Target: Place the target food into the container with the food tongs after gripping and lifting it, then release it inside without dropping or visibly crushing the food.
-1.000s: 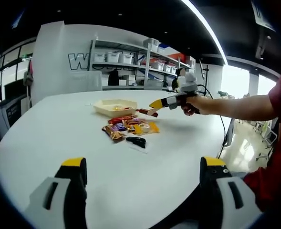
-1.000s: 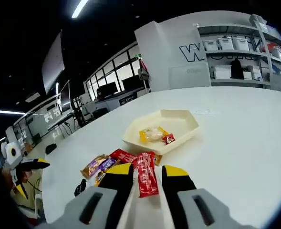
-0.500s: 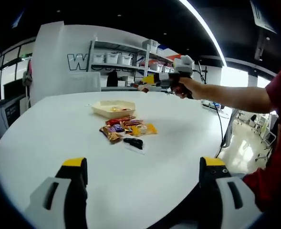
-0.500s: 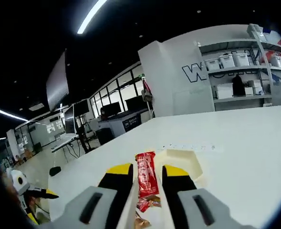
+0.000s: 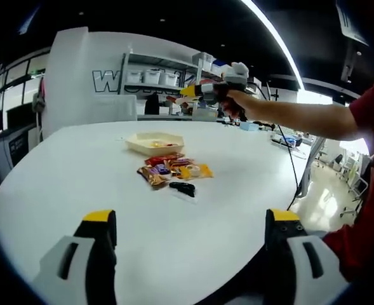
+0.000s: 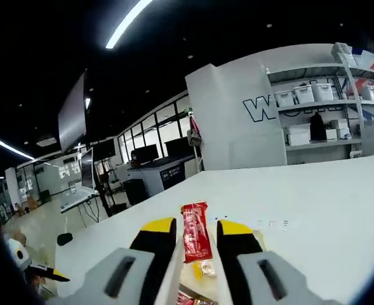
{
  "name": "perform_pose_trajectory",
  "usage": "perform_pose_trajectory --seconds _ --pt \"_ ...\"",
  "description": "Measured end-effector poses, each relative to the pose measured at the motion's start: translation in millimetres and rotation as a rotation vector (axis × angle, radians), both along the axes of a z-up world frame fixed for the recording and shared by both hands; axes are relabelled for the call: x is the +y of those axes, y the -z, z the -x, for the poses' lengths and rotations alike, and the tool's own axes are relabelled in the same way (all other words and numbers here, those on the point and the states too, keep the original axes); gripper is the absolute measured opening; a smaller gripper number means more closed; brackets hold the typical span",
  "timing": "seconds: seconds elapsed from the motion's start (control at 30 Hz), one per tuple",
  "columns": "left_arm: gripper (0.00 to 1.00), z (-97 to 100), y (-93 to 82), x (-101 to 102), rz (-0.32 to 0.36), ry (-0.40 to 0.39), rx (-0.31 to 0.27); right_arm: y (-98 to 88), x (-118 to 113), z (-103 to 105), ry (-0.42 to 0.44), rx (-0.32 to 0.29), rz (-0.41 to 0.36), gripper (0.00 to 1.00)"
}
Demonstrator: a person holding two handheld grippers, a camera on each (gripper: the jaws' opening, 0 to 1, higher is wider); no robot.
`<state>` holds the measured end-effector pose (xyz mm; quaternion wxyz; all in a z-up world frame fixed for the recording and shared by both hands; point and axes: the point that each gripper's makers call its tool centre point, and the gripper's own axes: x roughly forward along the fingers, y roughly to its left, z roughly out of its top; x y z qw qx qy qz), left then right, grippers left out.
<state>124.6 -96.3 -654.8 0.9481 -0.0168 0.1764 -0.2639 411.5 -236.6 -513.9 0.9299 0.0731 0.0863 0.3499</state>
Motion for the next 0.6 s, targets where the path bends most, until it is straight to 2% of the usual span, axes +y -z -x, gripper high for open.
perform_pose_trajectory --seconds 0.07,0.1,0.37,0.6 --pt "0.96 -0.7 -0.6 0.6 -0.005 -0.002 -0.003 -8.0 1.0 -5.6 0.001 0.027 -0.084 0.22" --pt "0.96 -0.8 -1.2 0.6 -0.001 -0.002 -0.003 -11.2 -0.5 -8.6 0.004 0.015 -0.09 0.22" --pt "0.96 -1.6 0.5 0.0 -0.001 -0.002 0.004 -3.0 -2.2 -9.5 -0.009 0.023 -0.036 0.21" --pt "0.96 -1.8 -0.6 -1.6 -0.003 0.002 0.0 -5.7 -4.1 -3.5 -0.023 0.01 -0.016 0.21"
